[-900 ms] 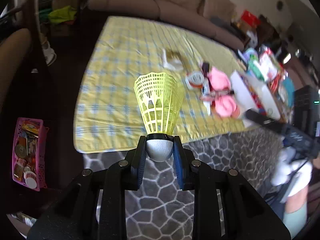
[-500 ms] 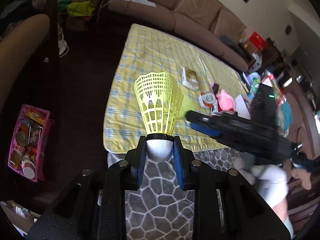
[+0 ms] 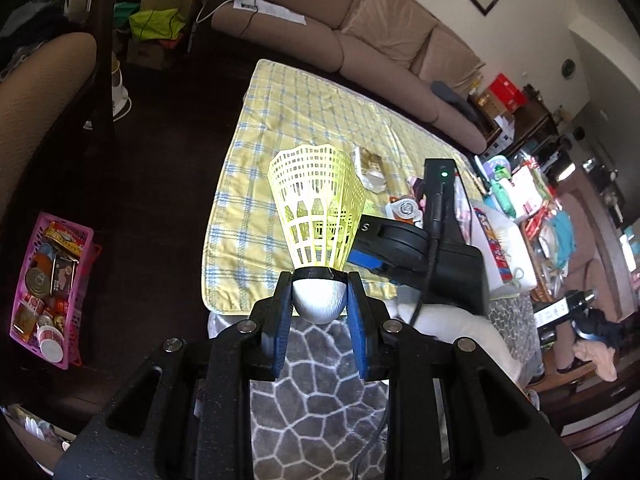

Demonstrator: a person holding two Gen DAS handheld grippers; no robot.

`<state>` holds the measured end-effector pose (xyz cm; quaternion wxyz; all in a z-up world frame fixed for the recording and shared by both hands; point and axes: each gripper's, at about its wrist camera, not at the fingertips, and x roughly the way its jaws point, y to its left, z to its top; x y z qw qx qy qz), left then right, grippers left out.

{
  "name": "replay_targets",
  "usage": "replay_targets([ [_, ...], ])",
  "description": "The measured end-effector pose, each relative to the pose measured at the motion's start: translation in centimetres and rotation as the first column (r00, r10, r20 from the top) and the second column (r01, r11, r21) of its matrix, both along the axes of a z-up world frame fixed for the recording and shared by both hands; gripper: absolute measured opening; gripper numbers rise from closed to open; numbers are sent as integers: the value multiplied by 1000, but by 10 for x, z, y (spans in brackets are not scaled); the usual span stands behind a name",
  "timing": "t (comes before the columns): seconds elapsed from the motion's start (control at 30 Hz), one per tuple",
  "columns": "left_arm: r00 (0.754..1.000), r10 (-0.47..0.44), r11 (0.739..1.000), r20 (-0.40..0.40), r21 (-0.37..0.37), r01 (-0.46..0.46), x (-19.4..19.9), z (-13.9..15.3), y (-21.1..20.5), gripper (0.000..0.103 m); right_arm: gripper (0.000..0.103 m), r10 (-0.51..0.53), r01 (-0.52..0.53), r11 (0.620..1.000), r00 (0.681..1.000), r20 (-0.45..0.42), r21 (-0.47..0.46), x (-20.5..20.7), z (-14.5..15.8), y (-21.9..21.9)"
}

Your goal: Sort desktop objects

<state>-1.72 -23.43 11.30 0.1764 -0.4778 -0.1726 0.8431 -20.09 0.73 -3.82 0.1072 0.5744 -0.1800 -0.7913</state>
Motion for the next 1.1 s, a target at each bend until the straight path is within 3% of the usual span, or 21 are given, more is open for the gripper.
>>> replay_targets([
  [0.03, 1000, 0, 1000, 1, 0, 0, 0, 1, 1, 24, 18, 36, -36, 999, 999, -14, -30, -2, 2, -2],
  [0.07, 1000, -2, 1000, 2, -1, 2, 1, 2, 3, 24, 17, 56, -57, 998, 998, -15, -25, -2, 5, -4],
  [0.1, 1000, -6, 1000, 4, -3, 6, 1, 3, 5, 24, 1, 79, -80, 996, 997, -24, -33, -2, 9, -4],
  [0.4, 995, -102, 995, -1, 13, 102, 0, 17, 59, 24, 2, 133, -161, 967, 980, -148, -199, 18, 72, 85],
  [0.67, 979, -203, 977, 12, 70, 201, -6, 37, 139, 24, 2, 120, -168, 962, 968, -218, -216, 54, 132, 218],
  [0.83, 958, -285, 953, -10, 106, 284, -9, 58, 204, 24, 4, 79, -130, 969, 969, -235, -209, 66, 146, 302],
  [1.0, 967, -252, 965, -45, 64, 254, -12, 83, 186, 24, 5, 124, -181, 958, 961, -246, -224, 77, 143, 302],
  [1.07, 974, -219, 975, -50, 37, 221, -11, 88, 164, 24, 11, 155, -210, 951, 959, -238, -228, 73, 135, 280],
  [1.1, 978, -200, 979, -52, 17, 201, -9, 89, 151, 24, 20, 169, -223, 947, 958, -232, -232, 69, 130, 265],
])
